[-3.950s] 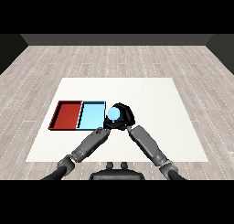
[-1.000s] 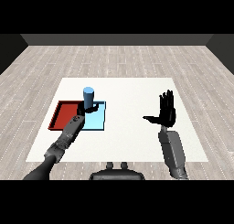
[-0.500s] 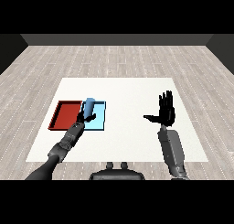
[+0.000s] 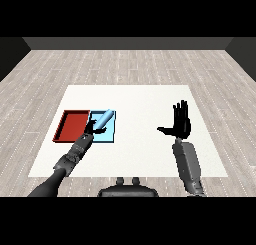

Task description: Pick the blue can and put it in the blue box

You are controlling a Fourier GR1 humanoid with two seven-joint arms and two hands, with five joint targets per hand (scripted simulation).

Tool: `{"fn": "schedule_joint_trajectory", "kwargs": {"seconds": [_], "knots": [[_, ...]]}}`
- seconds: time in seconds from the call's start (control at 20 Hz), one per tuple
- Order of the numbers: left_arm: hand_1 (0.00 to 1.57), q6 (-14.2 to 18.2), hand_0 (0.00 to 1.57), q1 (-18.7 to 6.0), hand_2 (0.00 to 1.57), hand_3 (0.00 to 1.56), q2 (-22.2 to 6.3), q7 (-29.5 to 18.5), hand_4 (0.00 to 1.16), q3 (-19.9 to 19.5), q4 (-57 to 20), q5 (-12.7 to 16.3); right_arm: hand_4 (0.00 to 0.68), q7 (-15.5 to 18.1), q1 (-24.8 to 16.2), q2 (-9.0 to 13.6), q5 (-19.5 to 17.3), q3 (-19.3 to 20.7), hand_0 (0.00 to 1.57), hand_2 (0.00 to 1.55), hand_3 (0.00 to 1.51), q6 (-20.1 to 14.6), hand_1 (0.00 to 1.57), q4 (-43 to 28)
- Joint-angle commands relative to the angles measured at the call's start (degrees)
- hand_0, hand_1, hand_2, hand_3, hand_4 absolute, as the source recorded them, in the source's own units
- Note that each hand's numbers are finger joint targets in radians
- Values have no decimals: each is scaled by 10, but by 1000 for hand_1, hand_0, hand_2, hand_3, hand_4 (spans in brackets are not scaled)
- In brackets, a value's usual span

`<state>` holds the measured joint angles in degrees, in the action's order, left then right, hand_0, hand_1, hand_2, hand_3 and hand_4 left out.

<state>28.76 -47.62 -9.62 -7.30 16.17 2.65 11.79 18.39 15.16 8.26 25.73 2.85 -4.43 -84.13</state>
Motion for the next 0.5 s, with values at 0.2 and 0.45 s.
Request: {"fn": "schedule_joint_trajectory", "kwargs": {"seconds": [0.2,0.45], "knots": [[0,82,0,-1,0,0,-15,-49,0,-43,13,26,0,15,0,-15,1,-4,0,0,0,11,0,2],[0,128,0,16,0,0,2,-194,0,-87,98,61,0,13,13,-12,9,-1,0,0,0,24,0,9]]}}
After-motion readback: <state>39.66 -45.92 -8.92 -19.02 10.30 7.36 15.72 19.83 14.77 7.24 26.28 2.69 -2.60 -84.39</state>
